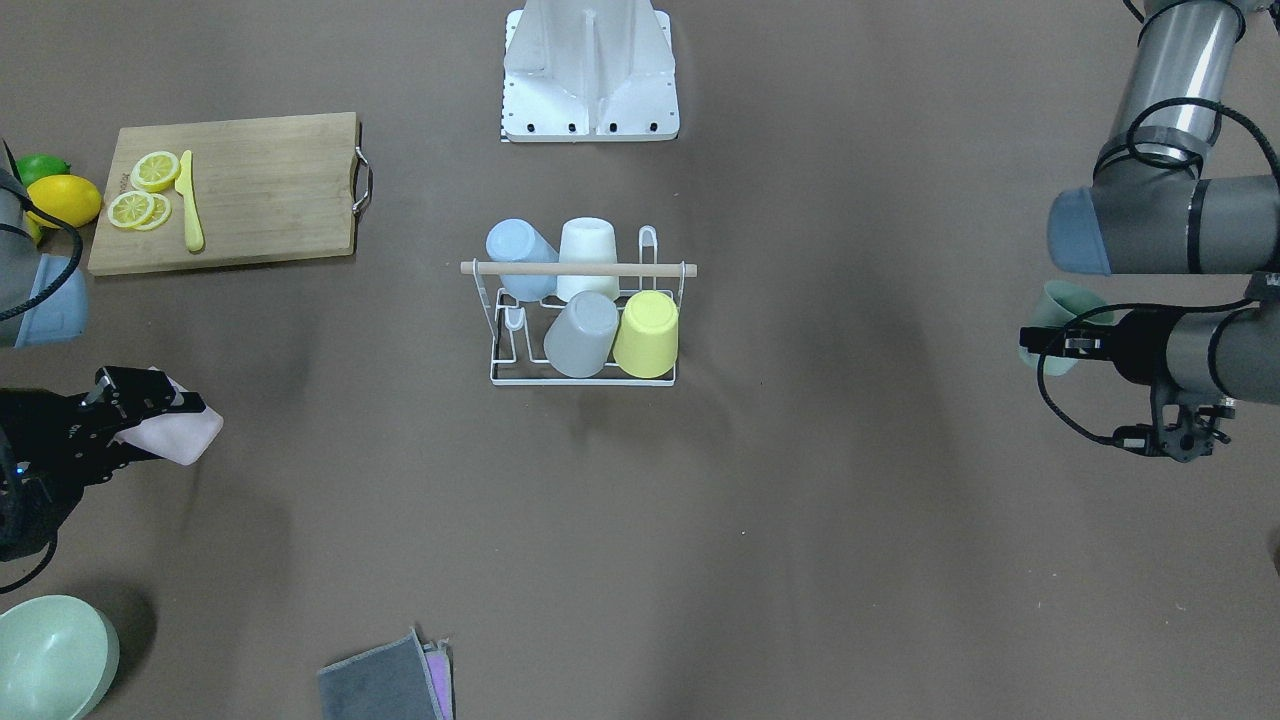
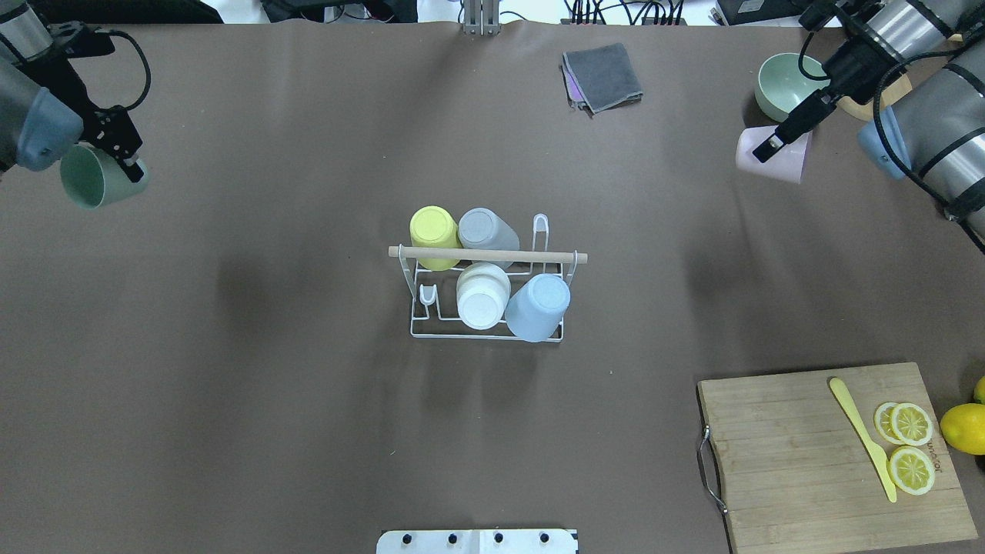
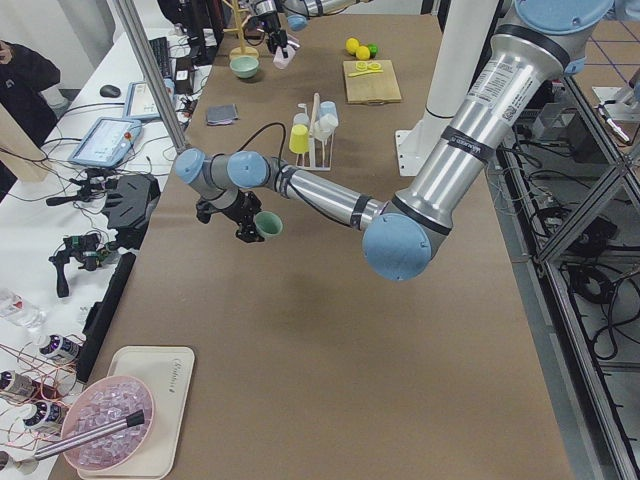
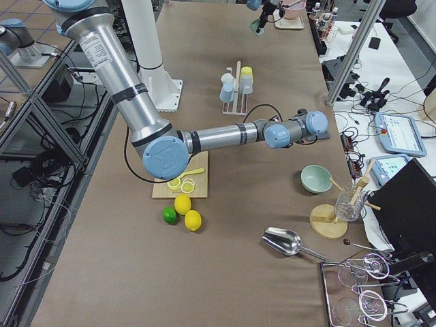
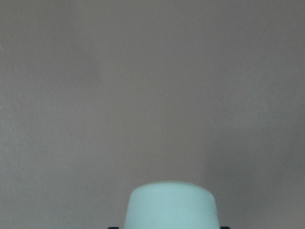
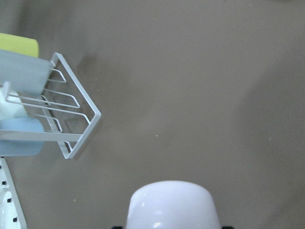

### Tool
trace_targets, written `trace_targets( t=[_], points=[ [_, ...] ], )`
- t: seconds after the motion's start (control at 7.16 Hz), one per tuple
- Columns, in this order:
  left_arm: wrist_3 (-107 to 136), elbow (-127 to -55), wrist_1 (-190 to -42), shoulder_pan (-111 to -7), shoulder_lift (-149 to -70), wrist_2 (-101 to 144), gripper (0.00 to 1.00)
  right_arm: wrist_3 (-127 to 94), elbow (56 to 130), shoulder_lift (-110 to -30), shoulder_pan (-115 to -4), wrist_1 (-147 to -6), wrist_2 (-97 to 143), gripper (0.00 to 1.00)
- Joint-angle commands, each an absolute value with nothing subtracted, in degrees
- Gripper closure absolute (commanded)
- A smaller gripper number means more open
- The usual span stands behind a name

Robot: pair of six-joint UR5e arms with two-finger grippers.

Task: Place cup on cup holder

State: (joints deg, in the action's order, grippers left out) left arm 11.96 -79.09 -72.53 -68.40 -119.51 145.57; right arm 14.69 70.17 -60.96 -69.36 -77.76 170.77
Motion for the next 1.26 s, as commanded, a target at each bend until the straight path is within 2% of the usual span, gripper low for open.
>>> trace_targets(
  t=[0.0,0.14,0.42,0.84,1.12],
  points=[
    [40.4,-75.8,-116.4,-69.3,-115.8,143.5,1.0,24.4,70.0,-60.8,-71.3,-74.0,187.2,0.65],
    [48.4,-74.5,-132.0,-68.9,-113.5,136.9,1.0,32.5,70.0,-62.2,-72.0,-74.1,194.5,0.65],
    [54.6,-75.1,-147.5,-68.8,-112.6,126.2,1.0,43.7,69.8,-66.2,-75.1,-72.7,204.5,0.65],
    [61.8,-78.2,-172.9,-67.0,-110.4,109.1,1.0,64.2,66.5,-66.9,-74.6,-72.9,215.3,0.66],
    [59.8,-81.1,-187.7,-57.6,-106.0,93.6,1.0,72.4,65.2,-66.9,-74.1,-72.9,223.1,0.66]
  ],
)
